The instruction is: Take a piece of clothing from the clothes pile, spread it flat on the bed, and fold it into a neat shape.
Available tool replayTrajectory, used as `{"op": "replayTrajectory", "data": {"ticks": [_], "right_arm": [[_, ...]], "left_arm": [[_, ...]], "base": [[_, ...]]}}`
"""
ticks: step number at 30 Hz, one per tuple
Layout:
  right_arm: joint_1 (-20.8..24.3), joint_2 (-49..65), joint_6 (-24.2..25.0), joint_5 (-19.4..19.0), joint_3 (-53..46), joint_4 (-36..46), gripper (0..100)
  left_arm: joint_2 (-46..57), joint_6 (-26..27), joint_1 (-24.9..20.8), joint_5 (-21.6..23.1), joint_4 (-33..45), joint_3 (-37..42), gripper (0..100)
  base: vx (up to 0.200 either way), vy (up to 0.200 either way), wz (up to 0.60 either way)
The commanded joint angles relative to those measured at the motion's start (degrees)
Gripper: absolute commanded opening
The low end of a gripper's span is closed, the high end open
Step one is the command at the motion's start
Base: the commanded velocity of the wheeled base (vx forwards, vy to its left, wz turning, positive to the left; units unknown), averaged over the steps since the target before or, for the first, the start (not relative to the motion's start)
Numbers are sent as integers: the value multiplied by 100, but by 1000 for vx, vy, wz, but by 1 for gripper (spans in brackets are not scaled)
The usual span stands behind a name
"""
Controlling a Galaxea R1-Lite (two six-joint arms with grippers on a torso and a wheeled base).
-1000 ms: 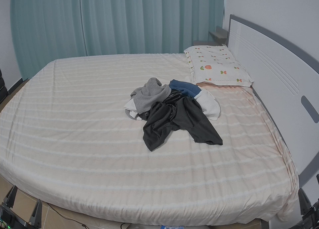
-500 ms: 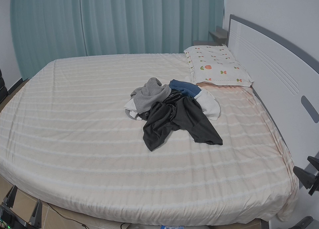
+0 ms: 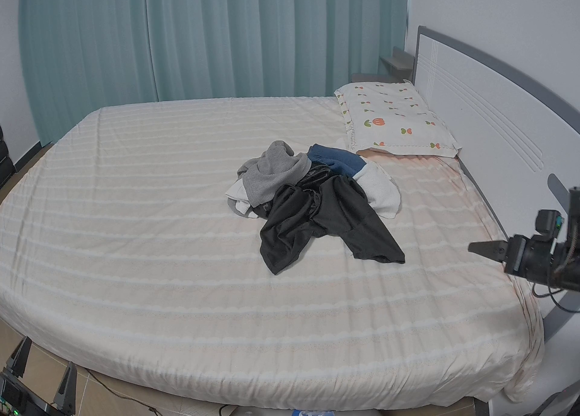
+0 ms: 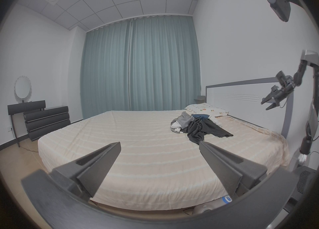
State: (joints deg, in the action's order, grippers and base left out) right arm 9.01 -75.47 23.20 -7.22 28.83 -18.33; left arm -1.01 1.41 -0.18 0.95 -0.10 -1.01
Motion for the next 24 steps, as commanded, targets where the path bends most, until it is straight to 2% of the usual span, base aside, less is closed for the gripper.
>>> {"op": "replayTrajectory", "data": {"ticks": [1,8,14,16,17,18,19,24], "right_arm": [[611,-4599,1626,854,2575,-1076,100],[479,-5803,1855,1117,3761,-1058,100],[426,-6515,1864,1179,4491,-1014,100],[426,-6665,1855,1293,4649,-1005,100],[435,-6937,1837,1504,4904,-1014,100],[435,-6937,1837,1504,4904,-1014,100],[435,-7157,1811,1680,5168,-1005,100],[479,-7508,1749,1855,5572,-997,100]], "left_arm": [[92,8,1,2,1,101,100],[84,-36,1,-7,1,92,100],[84,-36,1,-7,1,101,100],[84,-36,1,-7,1,101,100],[84,-36,1,-7,1,101,100],[84,-36,1,-7,1,101,100],[84,-36,1,-7,1,101,100],[92,-45,1,-7,1,101,100]], "base": [[0,0,0],[0,0,0],[0,0,0],[0,0,0],[0,0,0],[0,0,0],[0,0,0],[0,0,0]]}}
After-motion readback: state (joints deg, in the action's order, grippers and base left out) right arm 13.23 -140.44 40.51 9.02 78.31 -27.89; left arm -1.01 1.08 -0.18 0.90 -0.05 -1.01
